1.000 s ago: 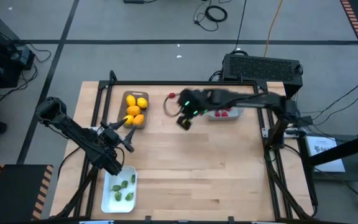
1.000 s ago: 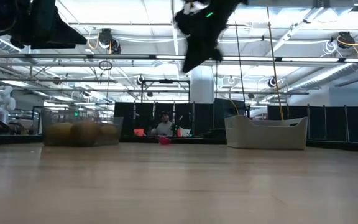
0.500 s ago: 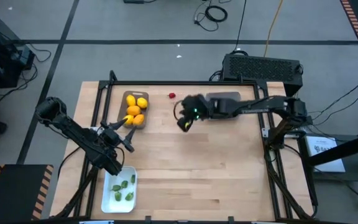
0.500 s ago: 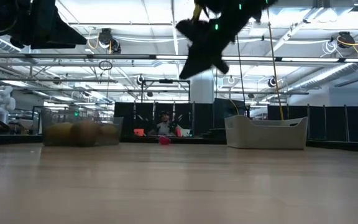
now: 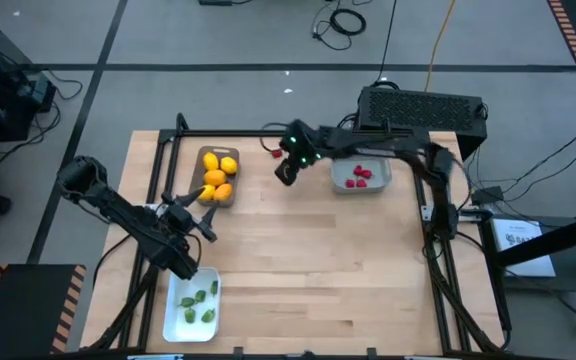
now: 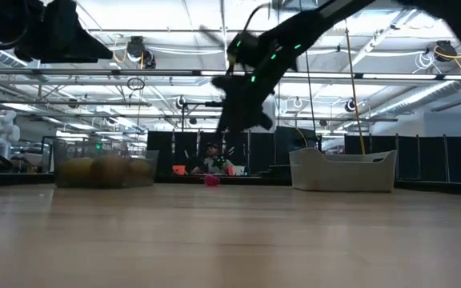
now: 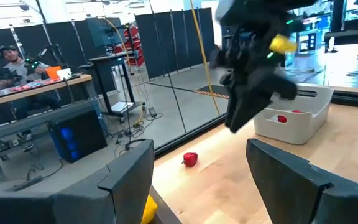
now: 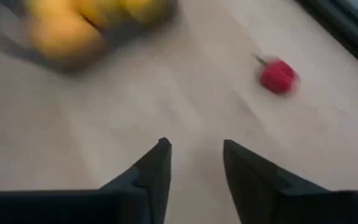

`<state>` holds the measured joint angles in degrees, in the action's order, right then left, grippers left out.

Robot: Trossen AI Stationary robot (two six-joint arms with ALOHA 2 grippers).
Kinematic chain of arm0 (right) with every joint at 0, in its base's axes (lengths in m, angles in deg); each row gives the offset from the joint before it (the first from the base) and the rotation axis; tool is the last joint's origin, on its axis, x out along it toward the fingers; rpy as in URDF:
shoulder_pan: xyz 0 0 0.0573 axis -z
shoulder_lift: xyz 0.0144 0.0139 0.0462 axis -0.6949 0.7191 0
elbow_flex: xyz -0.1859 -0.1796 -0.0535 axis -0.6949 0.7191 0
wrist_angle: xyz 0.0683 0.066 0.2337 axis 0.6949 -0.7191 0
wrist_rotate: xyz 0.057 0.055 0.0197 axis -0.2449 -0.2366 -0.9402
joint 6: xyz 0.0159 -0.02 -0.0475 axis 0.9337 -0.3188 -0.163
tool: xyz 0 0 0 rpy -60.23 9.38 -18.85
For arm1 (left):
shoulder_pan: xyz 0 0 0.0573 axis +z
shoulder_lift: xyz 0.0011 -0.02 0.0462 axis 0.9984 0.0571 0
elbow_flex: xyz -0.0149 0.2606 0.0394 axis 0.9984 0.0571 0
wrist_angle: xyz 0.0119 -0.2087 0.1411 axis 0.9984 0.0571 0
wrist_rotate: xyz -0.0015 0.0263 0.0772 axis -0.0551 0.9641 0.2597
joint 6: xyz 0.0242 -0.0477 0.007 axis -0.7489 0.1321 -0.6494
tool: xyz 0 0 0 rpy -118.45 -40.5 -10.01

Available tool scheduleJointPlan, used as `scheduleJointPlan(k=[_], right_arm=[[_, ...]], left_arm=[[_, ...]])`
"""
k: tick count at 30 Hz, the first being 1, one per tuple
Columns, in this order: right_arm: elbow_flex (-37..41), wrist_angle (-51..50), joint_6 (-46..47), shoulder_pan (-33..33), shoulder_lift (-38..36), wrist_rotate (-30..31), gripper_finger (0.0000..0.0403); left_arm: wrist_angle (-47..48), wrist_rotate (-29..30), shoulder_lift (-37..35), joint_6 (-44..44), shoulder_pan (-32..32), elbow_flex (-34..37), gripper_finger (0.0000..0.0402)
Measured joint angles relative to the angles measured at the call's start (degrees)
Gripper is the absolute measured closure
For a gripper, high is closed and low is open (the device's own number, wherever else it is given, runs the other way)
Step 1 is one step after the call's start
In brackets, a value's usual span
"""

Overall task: Sort produce into baskets
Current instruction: Put the red bell pepper into the gray bin

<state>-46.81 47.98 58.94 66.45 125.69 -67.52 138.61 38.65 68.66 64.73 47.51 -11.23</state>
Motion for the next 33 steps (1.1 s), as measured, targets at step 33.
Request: scheduleJointPlan(k=[33], right_arm=[[-42.3, -19.3, -23.9, 7.7, 34.0, -2.4, 0.0101]], left_arm=[[0.7, 2.1, 0.0, -2.7, 1.8, 0.0, 0.0139]])
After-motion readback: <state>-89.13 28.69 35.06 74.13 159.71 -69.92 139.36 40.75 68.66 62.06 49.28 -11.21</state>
